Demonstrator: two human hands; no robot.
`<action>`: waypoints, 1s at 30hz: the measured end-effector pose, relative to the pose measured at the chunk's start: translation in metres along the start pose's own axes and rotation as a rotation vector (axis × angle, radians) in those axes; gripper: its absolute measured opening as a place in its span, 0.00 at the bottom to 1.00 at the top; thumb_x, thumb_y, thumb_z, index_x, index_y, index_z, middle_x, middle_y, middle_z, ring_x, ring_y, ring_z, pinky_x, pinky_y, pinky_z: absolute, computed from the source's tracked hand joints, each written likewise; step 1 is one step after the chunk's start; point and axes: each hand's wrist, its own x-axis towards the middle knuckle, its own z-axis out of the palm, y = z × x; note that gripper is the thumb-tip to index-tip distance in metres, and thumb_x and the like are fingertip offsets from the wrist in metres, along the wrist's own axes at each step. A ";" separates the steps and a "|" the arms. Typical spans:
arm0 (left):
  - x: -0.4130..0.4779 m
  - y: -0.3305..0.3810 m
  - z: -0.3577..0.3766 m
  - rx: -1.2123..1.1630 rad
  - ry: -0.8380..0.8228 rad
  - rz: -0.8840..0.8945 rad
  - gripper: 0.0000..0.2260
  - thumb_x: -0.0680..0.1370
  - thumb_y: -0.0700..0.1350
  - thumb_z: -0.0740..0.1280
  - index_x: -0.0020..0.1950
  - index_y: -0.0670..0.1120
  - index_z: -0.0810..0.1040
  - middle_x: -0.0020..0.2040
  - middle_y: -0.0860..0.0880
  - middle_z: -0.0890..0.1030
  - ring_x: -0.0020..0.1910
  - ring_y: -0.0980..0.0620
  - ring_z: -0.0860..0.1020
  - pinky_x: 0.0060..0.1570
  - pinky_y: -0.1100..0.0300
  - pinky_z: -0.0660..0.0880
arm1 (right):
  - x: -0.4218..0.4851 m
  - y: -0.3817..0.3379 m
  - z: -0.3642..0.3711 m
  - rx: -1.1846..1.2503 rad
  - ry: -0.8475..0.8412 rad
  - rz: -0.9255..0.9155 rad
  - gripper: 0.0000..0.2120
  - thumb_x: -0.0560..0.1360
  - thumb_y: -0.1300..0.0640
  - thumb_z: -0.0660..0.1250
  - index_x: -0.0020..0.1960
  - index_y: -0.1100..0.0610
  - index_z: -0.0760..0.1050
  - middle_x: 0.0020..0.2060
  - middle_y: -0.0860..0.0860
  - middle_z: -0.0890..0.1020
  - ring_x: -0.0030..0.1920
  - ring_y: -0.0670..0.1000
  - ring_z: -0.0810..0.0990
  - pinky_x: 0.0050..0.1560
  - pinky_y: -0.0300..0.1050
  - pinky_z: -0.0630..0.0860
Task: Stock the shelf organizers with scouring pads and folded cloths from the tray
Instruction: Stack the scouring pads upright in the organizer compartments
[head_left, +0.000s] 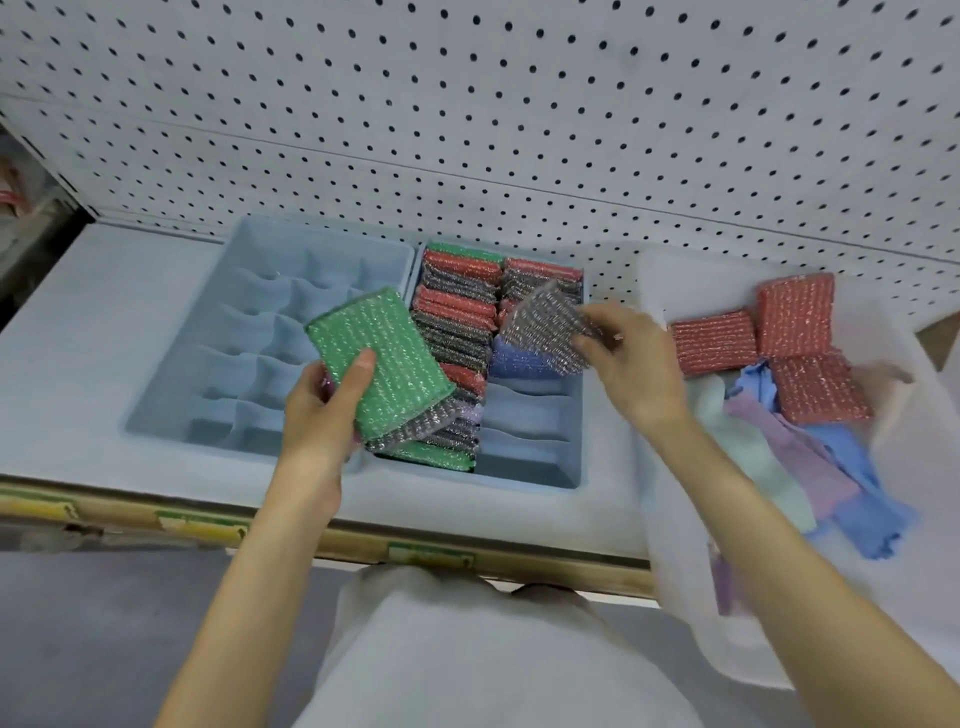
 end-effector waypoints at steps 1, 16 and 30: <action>0.001 -0.001 -0.003 0.008 0.002 -0.002 0.04 0.77 0.52 0.67 0.46 0.53 0.76 0.48 0.49 0.79 0.45 0.49 0.75 0.38 0.58 0.68 | 0.000 0.003 0.005 -0.126 -0.041 -0.077 0.14 0.72 0.63 0.71 0.57 0.57 0.80 0.47 0.52 0.83 0.50 0.55 0.78 0.49 0.43 0.71; -0.009 -0.002 0.010 0.035 -0.082 -0.054 0.06 0.75 0.51 0.69 0.50 0.53 0.77 0.52 0.49 0.82 0.52 0.47 0.81 0.52 0.47 0.79 | 0.006 0.012 0.040 -0.211 -0.018 -0.031 0.04 0.72 0.57 0.73 0.44 0.55 0.79 0.42 0.53 0.75 0.41 0.50 0.73 0.38 0.41 0.66; -0.028 -0.009 0.030 0.099 -0.255 0.087 0.19 0.67 0.59 0.66 0.53 0.51 0.76 0.50 0.49 0.82 0.50 0.52 0.81 0.48 0.58 0.78 | -0.052 -0.064 0.028 1.034 -0.300 0.542 0.10 0.74 0.63 0.69 0.55 0.61 0.75 0.49 0.54 0.83 0.49 0.51 0.82 0.51 0.47 0.80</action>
